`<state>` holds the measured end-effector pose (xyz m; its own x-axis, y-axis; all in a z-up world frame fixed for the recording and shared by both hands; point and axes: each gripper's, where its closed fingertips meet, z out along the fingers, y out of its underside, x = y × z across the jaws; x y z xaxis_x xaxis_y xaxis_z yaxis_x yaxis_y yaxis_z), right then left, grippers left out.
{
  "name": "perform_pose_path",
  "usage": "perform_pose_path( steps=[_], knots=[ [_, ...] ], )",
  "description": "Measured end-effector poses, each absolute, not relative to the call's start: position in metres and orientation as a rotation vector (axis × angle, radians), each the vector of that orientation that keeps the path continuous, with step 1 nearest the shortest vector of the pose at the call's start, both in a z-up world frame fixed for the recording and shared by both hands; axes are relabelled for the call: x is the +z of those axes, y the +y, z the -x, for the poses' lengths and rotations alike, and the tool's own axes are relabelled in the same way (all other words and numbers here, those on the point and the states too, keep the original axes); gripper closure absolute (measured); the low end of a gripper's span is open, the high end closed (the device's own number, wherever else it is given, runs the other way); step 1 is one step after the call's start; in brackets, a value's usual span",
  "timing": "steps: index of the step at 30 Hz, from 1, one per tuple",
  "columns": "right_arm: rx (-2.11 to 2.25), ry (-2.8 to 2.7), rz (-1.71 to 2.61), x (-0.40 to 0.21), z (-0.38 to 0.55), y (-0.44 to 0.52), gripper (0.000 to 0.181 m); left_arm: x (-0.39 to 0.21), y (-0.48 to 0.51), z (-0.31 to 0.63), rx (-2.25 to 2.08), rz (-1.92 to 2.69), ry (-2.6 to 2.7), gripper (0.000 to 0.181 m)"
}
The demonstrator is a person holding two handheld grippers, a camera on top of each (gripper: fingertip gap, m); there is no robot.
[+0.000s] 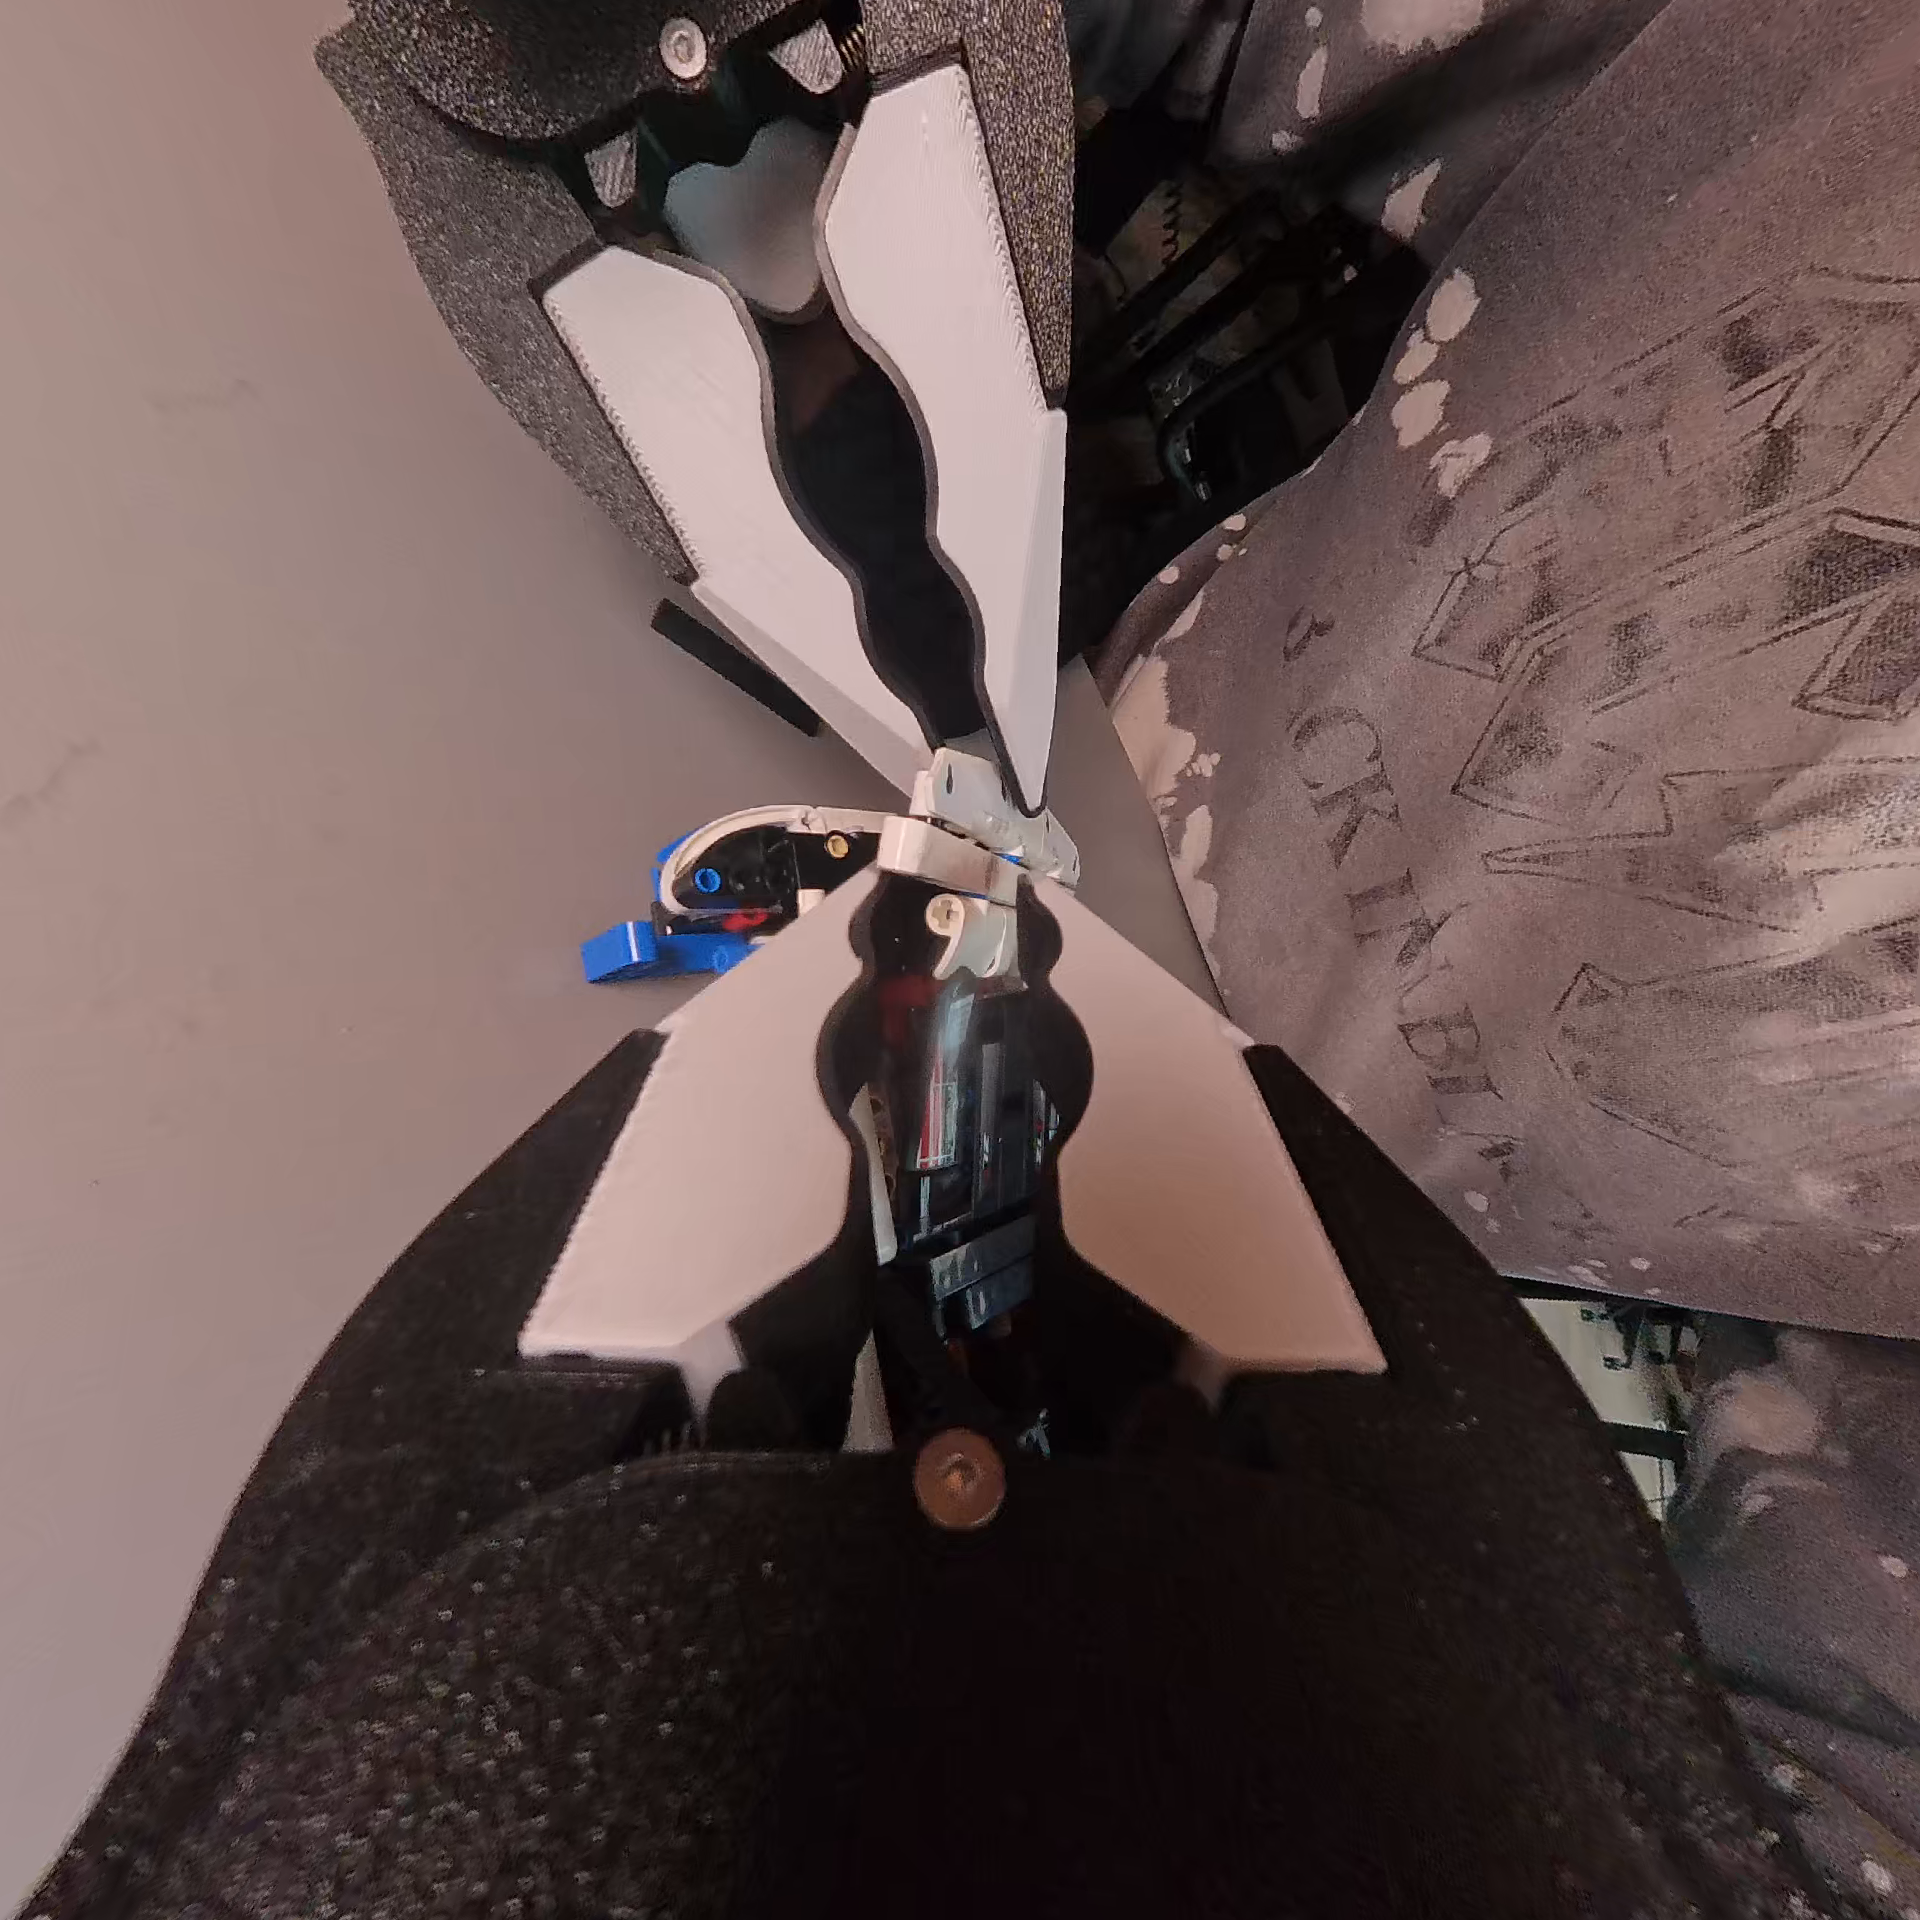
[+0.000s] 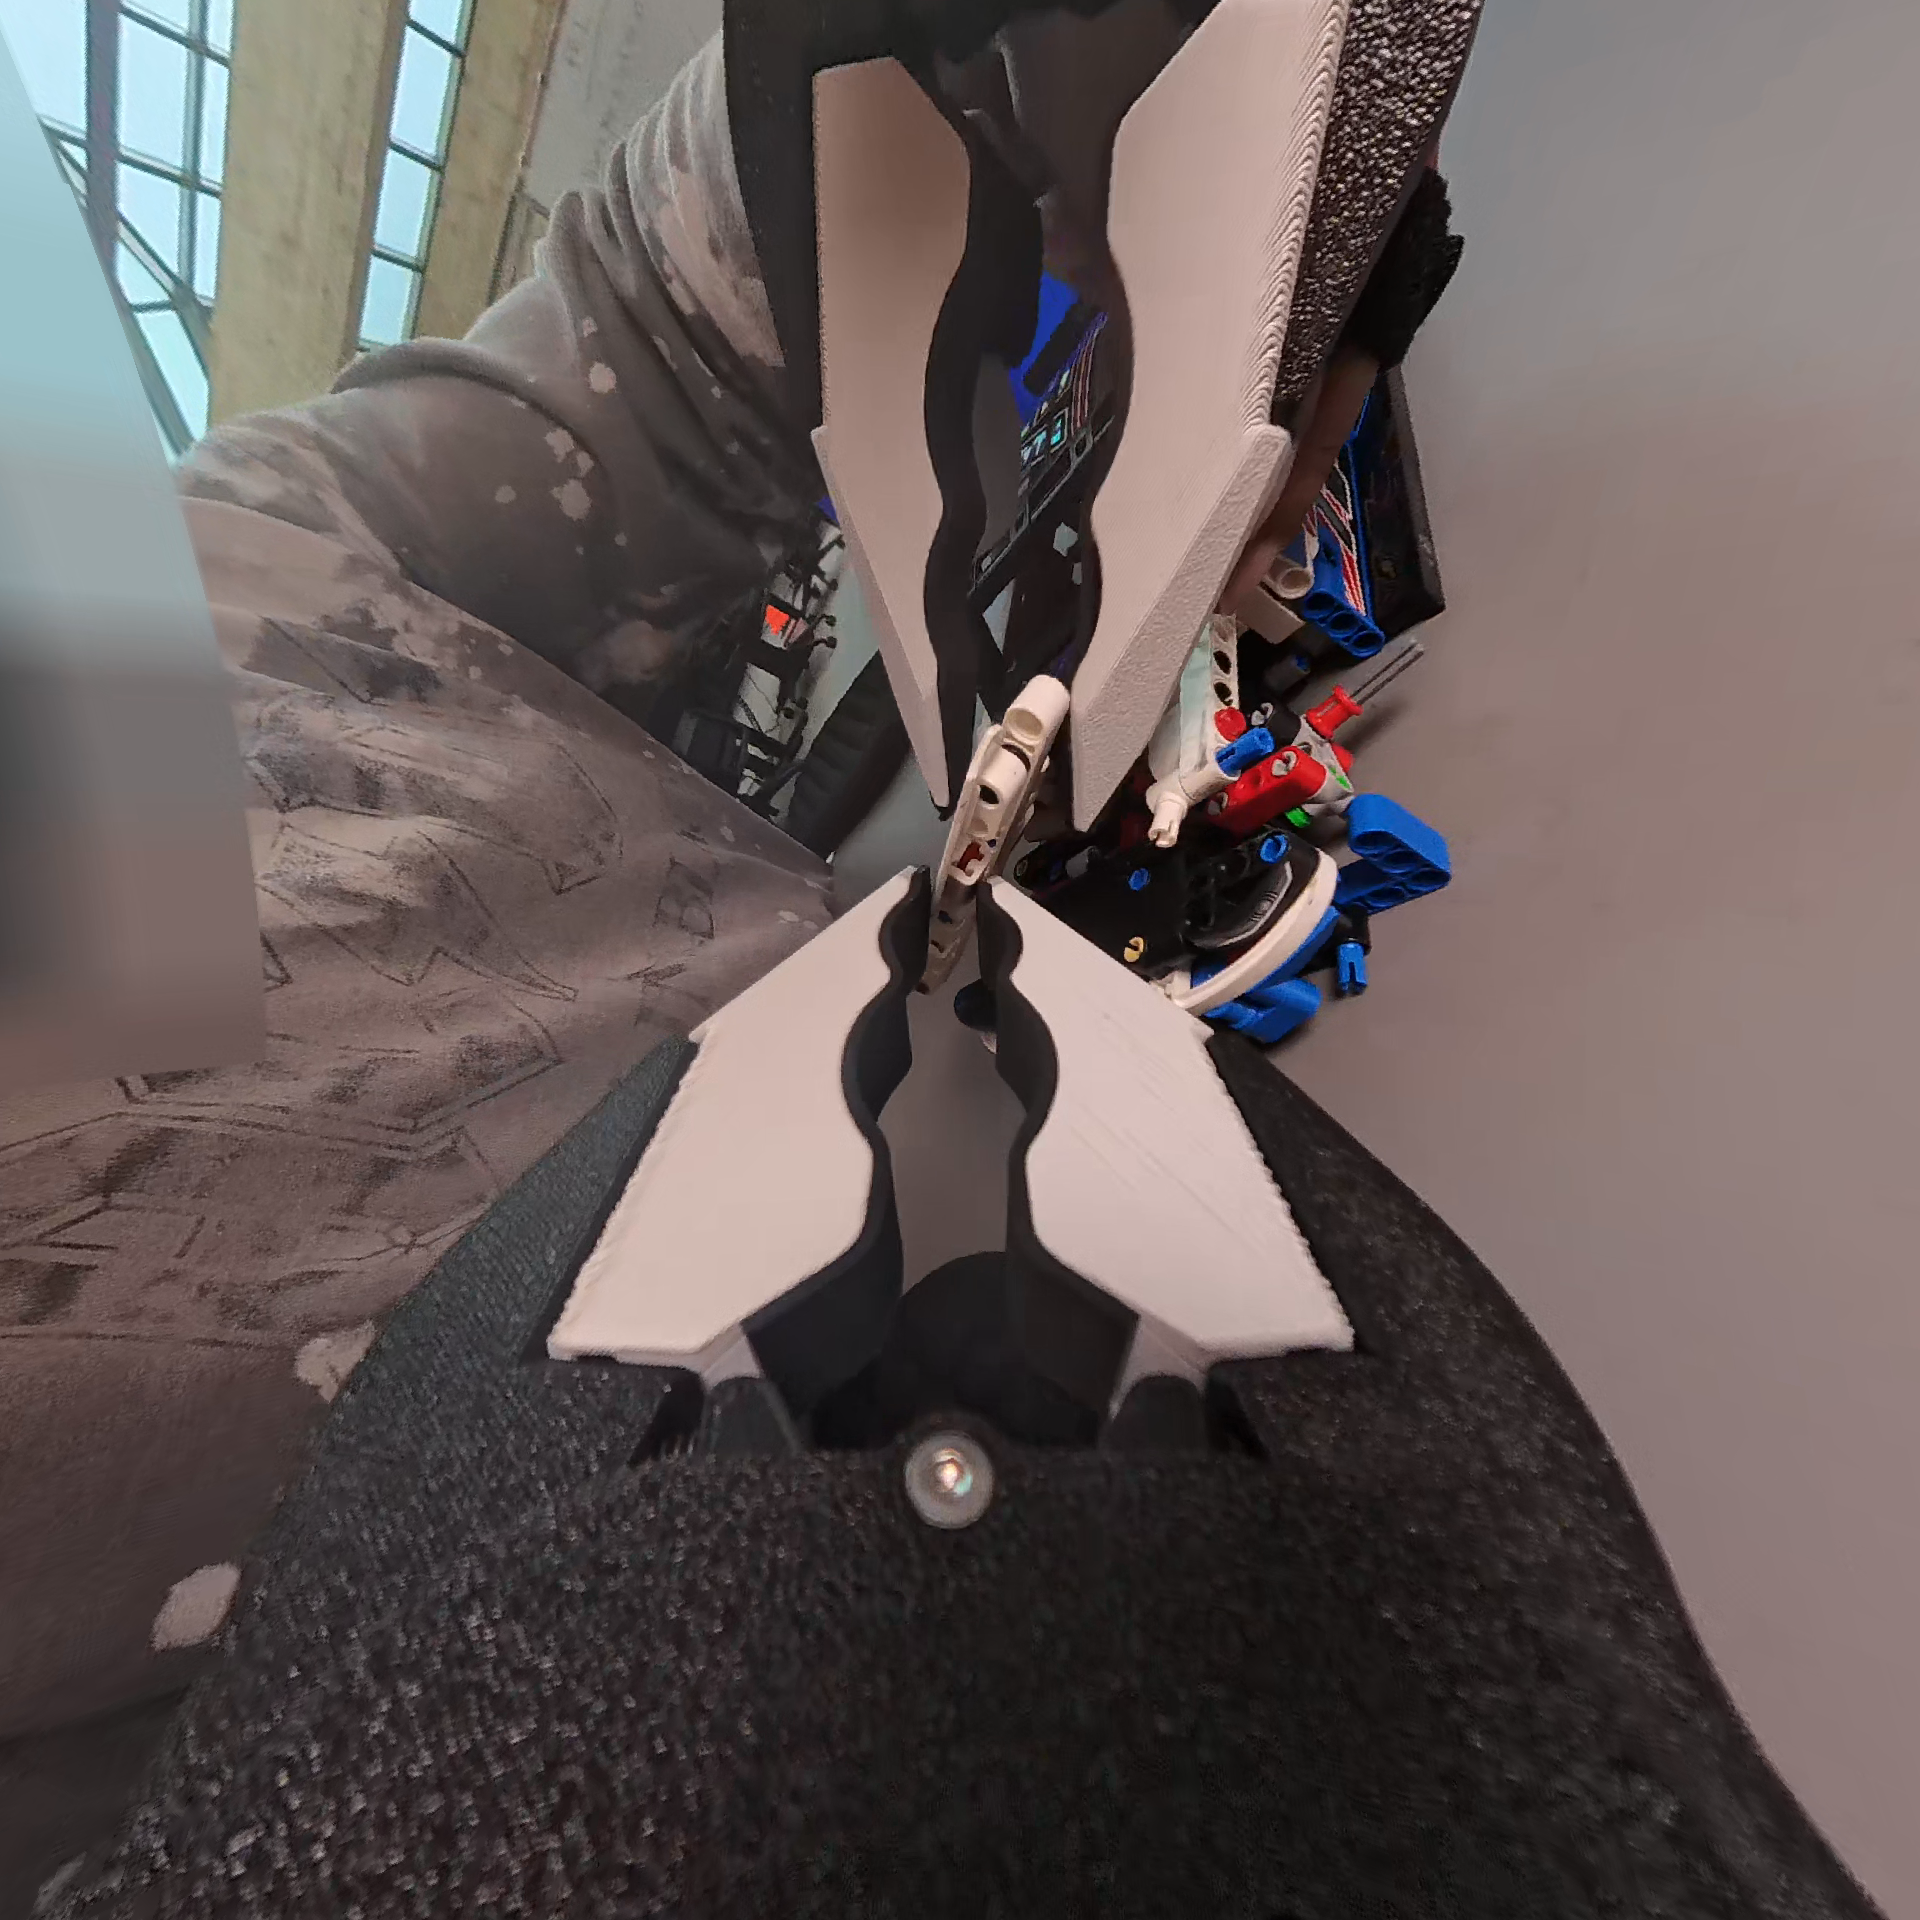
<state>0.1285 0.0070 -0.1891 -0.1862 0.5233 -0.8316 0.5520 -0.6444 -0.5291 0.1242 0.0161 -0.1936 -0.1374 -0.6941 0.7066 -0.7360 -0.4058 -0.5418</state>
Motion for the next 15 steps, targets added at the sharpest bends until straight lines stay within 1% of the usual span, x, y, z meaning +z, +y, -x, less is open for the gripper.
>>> perform_pose_path(
  steps=[2, 6, 8, 10, 15],
  knots=[
    [-2.004, 1.352, -1.979, -0.189, -0.129, 0.005, 0.174, -0.191, 0.013, -0.125, 1.635, -2.022, -1.697, 0.157],
    [-1.996, 1.396, -1.967, -0.188, -0.128, 0.003, 0.174, -0.191, 0.012, -0.125, 1.651, -2.036, -1.698, 0.158],
    [-2.0, 1.418, -1.947, -0.187, -0.127, 0.001, 0.174, -0.195, 0.015, -0.126, 1.632, -2.085, -1.706, 0.154],
    [-1.983, 1.444, -1.939, -0.188, -0.124, -0.001, 0.174, -0.191, 0.01, -0.127, 1.667, -2.057, -1.71, 0.163],
    [-1.965, 1.359, -1.989, -0.189, -0.118, 0.0, 0.174, -0.192, 0.011, -0.122, 1.63, -2.111, -1.76, 0.166]
  ],
)
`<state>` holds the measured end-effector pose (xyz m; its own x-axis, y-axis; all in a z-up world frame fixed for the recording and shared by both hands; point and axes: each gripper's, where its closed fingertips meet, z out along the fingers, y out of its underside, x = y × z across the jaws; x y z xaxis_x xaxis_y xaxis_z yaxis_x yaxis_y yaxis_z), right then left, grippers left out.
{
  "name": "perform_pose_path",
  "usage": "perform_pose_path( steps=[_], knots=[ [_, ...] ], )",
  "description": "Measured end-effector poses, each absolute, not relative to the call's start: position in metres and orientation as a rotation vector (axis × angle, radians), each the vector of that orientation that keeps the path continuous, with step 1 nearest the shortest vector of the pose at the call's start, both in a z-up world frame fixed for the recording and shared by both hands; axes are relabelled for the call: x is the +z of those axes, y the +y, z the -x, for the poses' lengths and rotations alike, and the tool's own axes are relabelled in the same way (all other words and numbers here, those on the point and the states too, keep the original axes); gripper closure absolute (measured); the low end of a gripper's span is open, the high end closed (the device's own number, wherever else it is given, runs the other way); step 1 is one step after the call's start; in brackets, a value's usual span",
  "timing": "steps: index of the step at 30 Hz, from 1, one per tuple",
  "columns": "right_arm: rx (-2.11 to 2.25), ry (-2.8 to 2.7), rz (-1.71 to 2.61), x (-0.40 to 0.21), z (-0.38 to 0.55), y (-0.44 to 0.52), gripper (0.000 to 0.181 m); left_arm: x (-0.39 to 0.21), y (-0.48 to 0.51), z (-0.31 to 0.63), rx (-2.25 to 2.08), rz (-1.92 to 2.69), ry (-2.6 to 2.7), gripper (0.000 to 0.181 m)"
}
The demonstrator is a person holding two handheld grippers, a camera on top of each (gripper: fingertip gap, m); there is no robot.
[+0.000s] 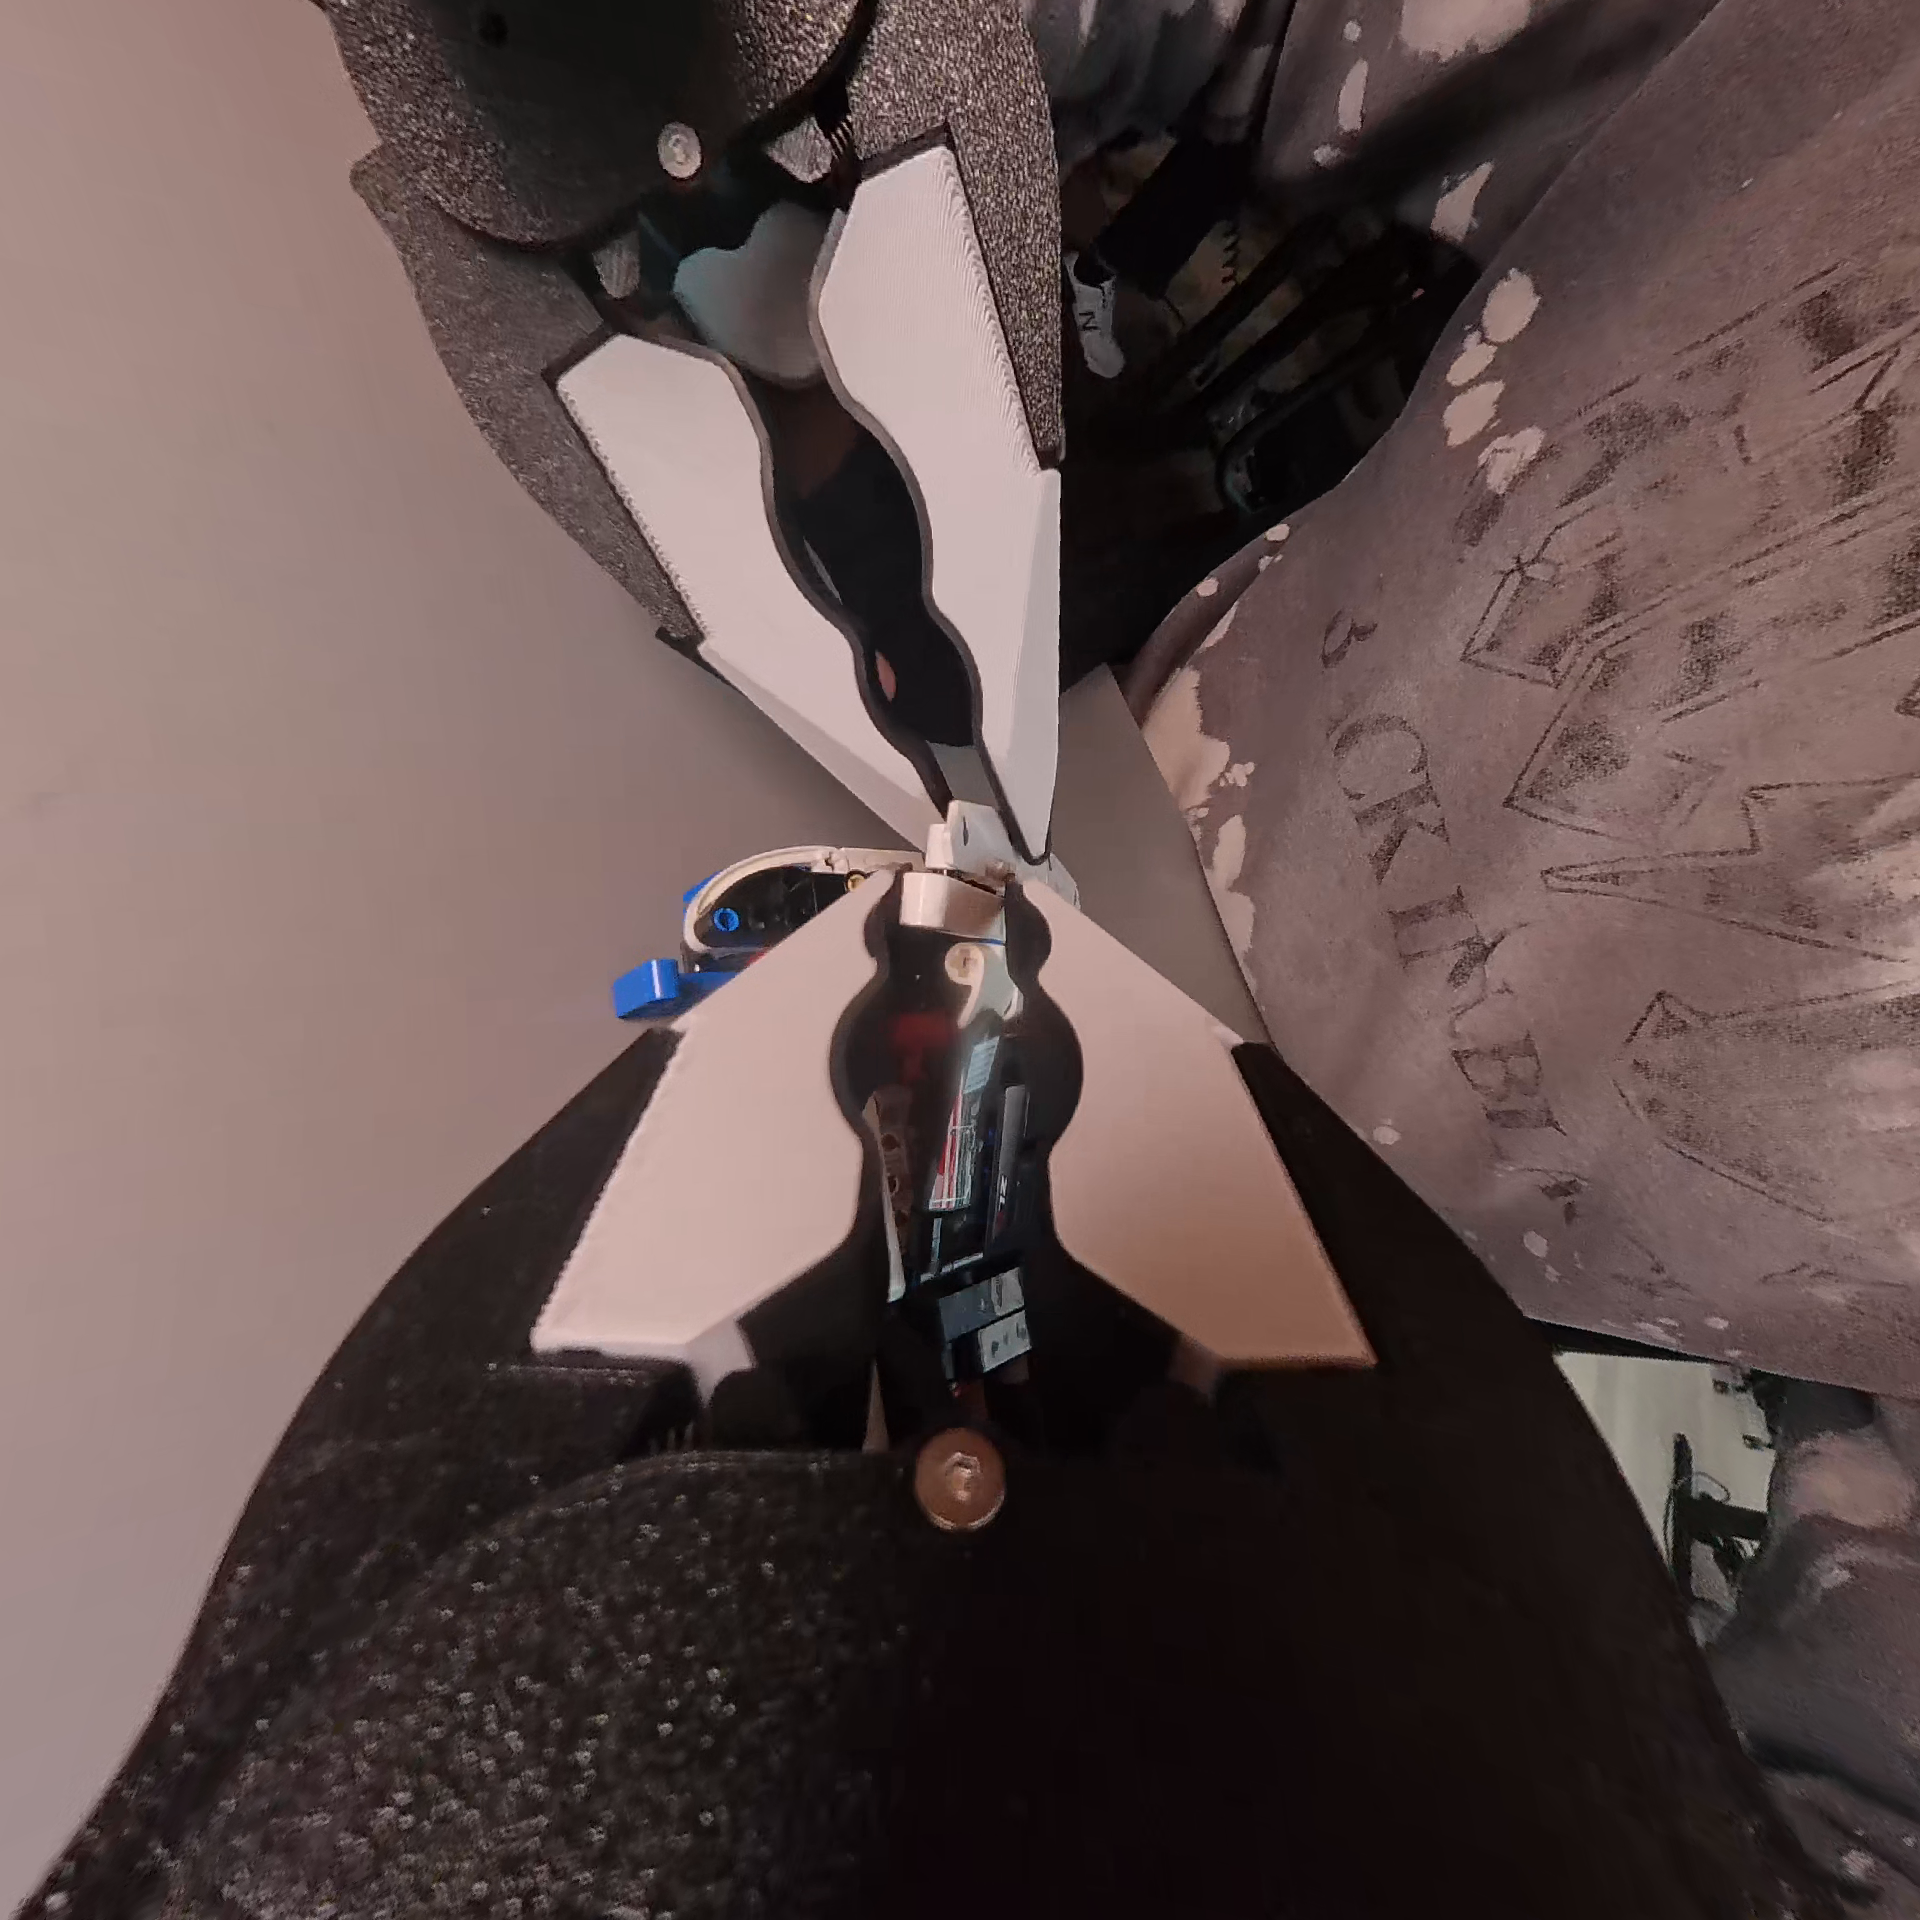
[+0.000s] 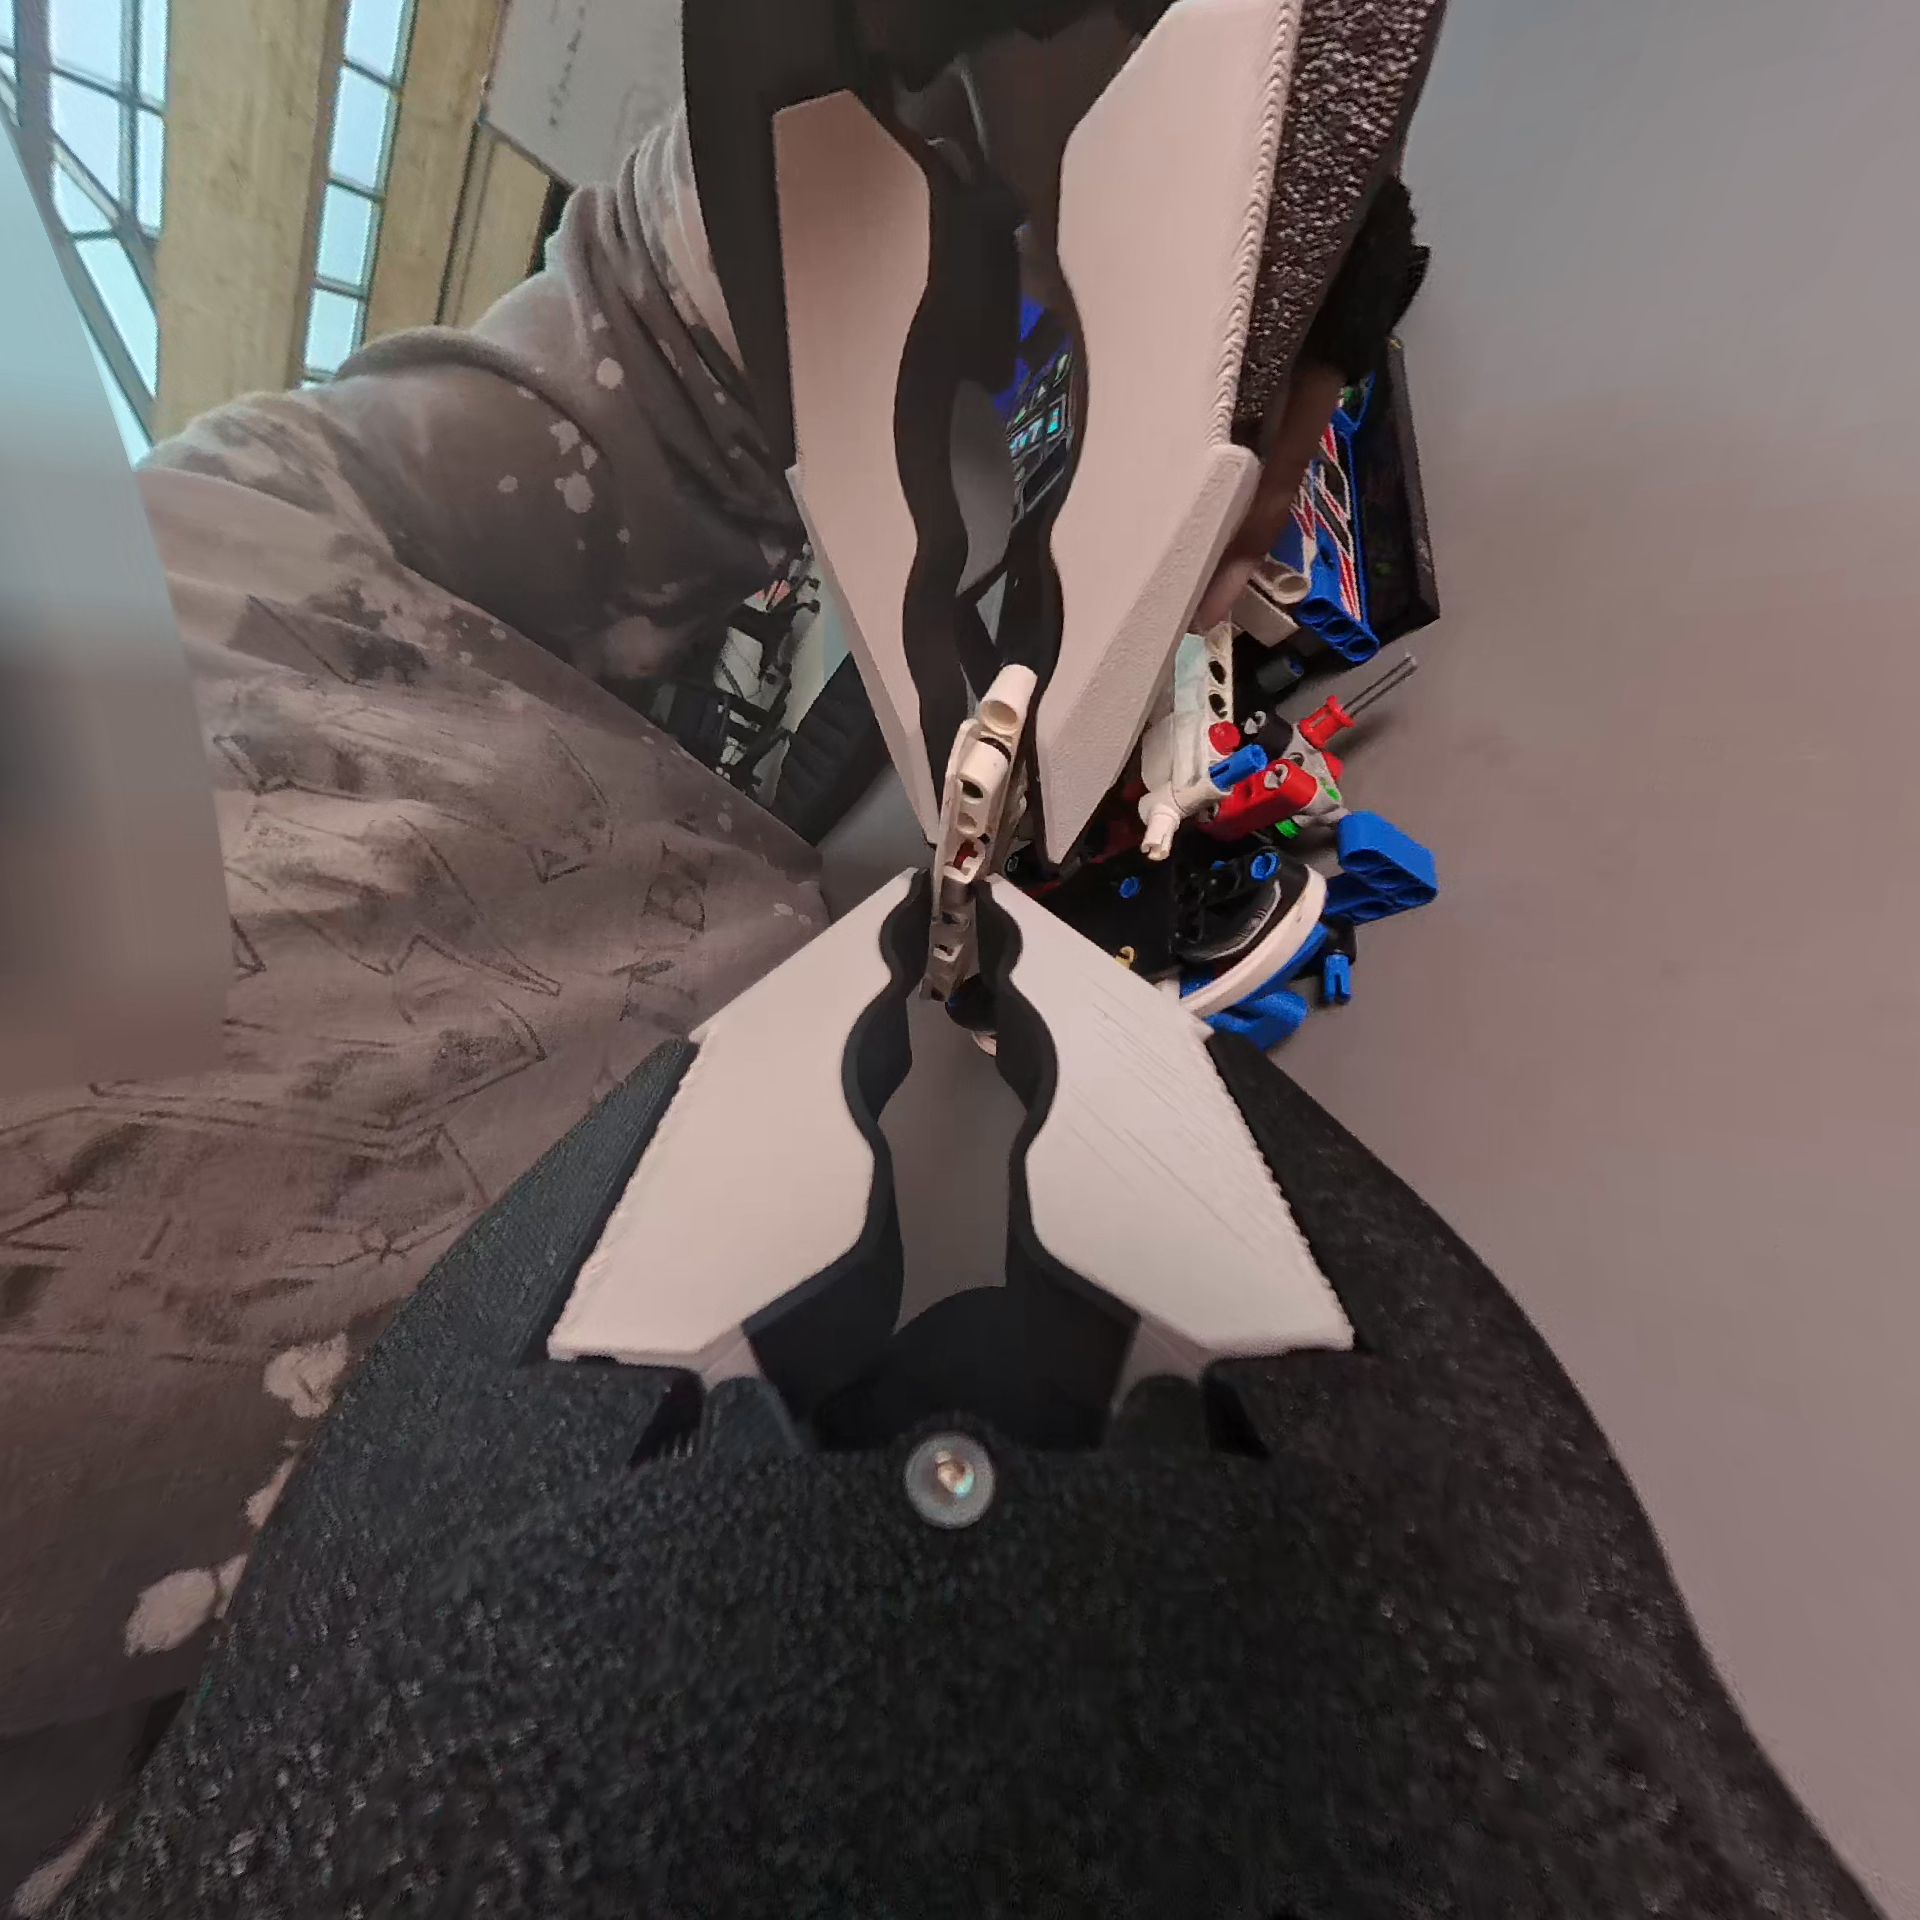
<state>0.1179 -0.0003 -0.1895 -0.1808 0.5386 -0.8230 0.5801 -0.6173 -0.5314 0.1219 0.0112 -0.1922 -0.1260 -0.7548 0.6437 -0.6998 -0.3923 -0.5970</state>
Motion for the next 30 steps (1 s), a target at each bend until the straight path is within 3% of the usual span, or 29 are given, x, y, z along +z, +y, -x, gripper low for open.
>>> perform_pose_path(
  steps=[3, 9, 12, 18, 30],
  knots=[
    [-1.935, 1.273, -2.033, -0.19, -0.111, -0.007, 0.161, -0.188, 0.016, -0.119, -1.575, 2.051, 1.636, 0.168],
    [-1.852, 1.321, -2.139, -0.199, -0.099, -0.017, 0.171, -0.183, 0.009, -0.11, -1.644, 2.021, 1.628, 0.171],
    [-1.847, 1.306, -2.139, -0.2, -0.102, -0.016, 0.171, -0.184, 0.002, -0.105, -1.662, 2.021, 1.675, 0.153],
    [-1.862, 1.346, -2.165, -0.196, -0.102, -0.01, 0.174, -0.196, -0.005, -0.107, -1.565, 2.08, 1.764, 0.169],
    [-1.899, 1.322, -2.14, -0.193, -0.115, -0.016, 0.175, -0.197, -0.018, -0.114, -1.577, 1.996, 1.81, 0.175]
  ],
)
